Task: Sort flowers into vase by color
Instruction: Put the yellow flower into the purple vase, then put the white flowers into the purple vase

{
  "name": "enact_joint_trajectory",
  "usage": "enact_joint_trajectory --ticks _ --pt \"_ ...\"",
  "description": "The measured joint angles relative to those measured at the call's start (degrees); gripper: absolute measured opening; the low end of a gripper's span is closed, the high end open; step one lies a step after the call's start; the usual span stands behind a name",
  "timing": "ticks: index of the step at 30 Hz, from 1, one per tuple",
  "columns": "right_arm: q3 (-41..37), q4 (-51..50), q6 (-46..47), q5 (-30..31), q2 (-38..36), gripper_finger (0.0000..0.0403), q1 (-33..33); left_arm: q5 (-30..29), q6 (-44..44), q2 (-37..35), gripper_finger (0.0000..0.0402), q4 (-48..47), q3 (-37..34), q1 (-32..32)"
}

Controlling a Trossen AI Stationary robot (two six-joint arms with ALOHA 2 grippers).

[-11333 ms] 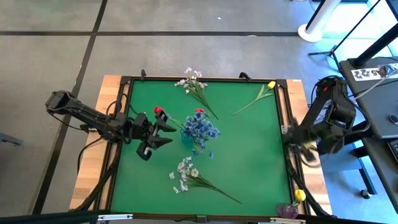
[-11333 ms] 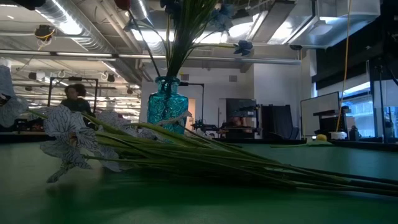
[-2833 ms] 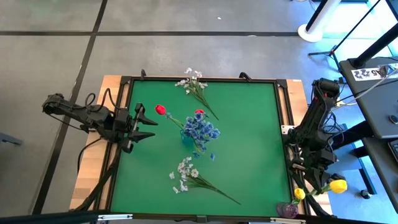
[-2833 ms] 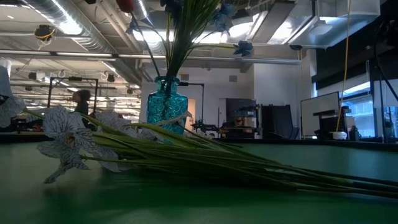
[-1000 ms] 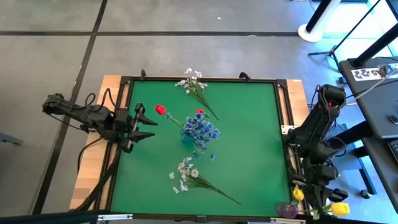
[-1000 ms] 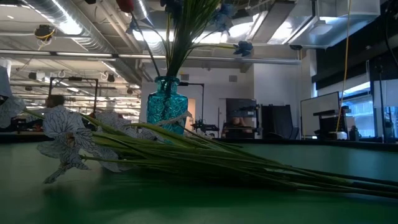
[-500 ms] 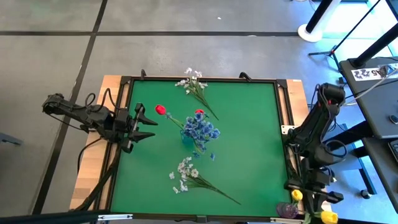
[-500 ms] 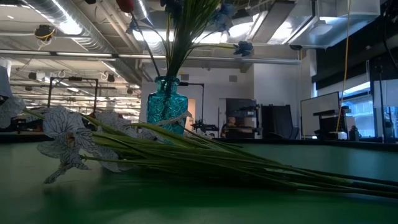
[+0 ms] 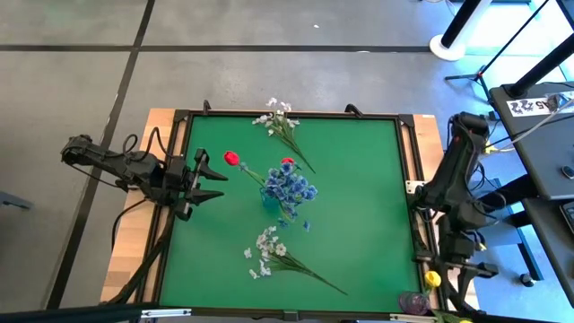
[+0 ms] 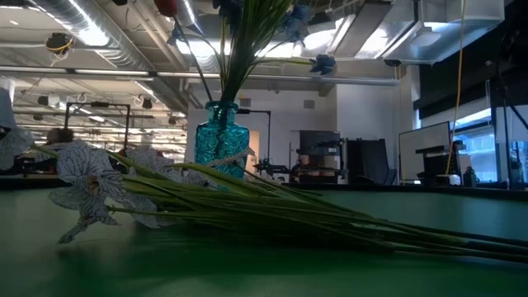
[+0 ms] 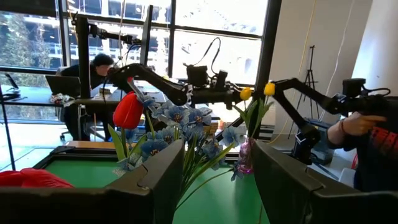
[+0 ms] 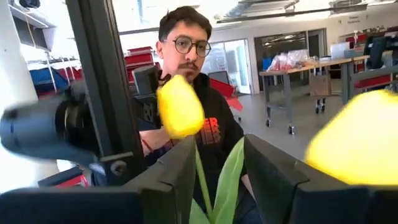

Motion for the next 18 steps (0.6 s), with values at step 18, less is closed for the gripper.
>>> enact_joint_trajectory --ticks 18 --pt "-0.04 -27.41 -2.74 40.74 -23.72 0.0138 -3.77 0.02 0.0 -0.02 0.0185 0.0 0.0 -0.01"
